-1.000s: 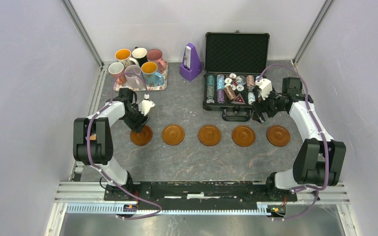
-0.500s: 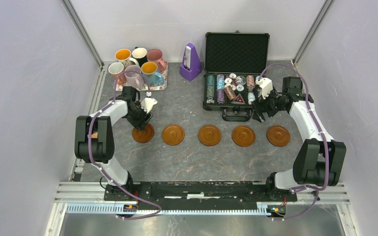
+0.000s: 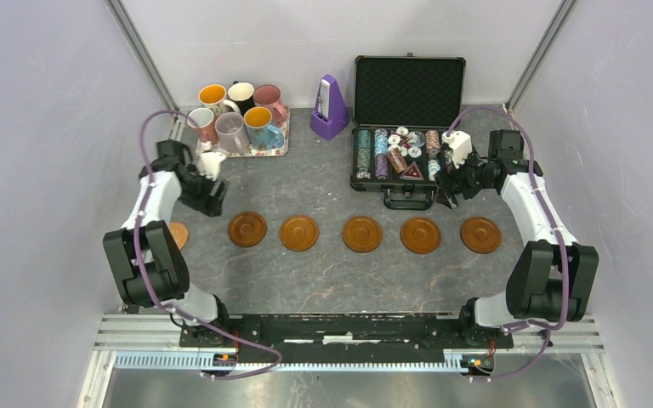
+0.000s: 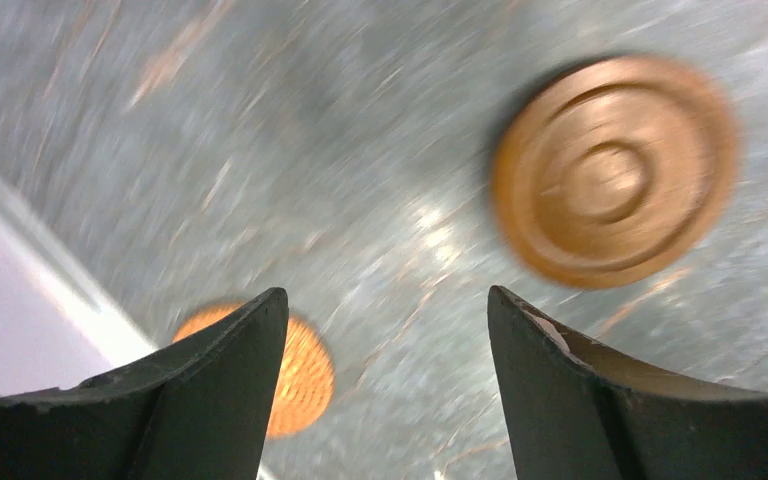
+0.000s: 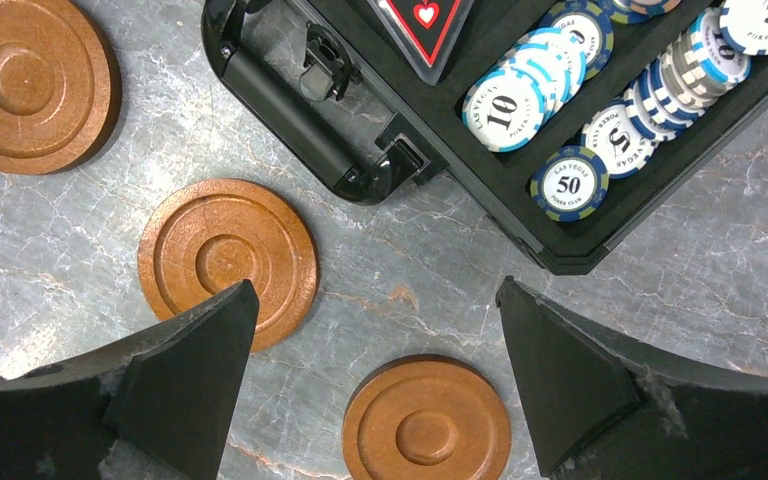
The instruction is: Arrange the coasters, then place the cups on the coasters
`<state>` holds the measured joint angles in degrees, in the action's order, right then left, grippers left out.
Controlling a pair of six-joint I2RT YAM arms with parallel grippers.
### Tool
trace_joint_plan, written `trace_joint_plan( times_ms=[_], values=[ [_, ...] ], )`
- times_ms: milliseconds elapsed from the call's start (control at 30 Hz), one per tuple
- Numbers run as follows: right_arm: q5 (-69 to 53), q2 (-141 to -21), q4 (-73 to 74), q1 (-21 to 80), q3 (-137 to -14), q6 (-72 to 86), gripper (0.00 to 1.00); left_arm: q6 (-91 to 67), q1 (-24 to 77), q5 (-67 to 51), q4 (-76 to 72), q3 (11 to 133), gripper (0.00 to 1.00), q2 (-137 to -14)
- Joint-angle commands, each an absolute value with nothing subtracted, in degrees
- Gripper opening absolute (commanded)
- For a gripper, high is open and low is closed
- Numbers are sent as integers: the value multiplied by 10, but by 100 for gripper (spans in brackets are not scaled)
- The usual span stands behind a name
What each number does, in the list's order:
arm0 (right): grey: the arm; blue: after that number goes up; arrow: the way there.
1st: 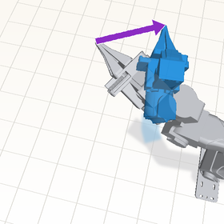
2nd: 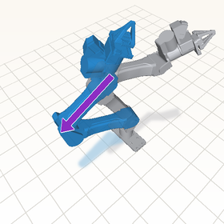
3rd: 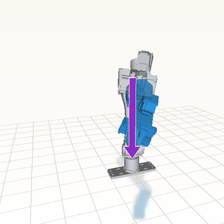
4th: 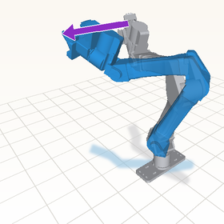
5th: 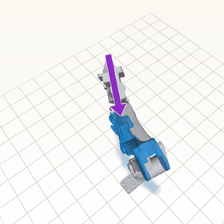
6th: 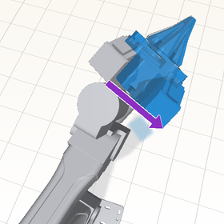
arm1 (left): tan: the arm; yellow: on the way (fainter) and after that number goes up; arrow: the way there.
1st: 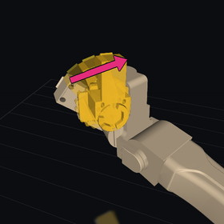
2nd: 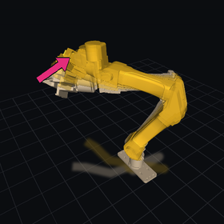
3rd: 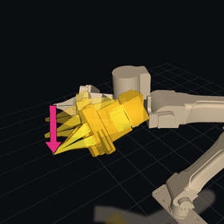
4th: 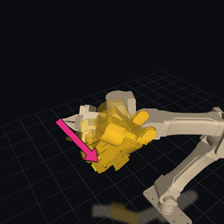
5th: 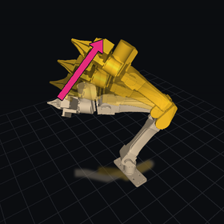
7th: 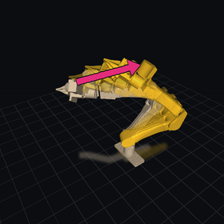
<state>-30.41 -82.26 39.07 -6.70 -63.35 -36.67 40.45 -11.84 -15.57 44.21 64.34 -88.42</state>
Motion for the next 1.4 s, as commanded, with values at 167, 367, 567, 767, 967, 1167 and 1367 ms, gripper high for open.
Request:
trace_joint_plan(
  times_ms=[167, 367, 567, 767, 967, 1167, 1367],
  values=[
    [-318, -818, 391, -56, -668, -366, 98, 412, -329, -109, 479, 677, 72, -948],
    [-319, -830, 404, -51, -685, -373, 98, 419, -351, -96, 433, 661, 65, -980],
    [-312, -829, 411, -49, -692, -377, 98, 412, -349, -113, 425, 656, 60, -1012],
    [-309, -835, 415, -49, -702, -375, 98, 401, -334, -132, 425, 651, 57, -1025],
    [-310, -843, 413, -44, -705, -370, 98, 382, -292, -144, 425, 643, 56, -1018],
    [-308, -842, 412, -43, -702, -370, 98, 363, -250, -149, 424, 634, 56, -1009],
    [-308, -841, 411, -42, -700, -369, 98, 352, -226, -151, 423, 625, 55, -1002]
  ],
)
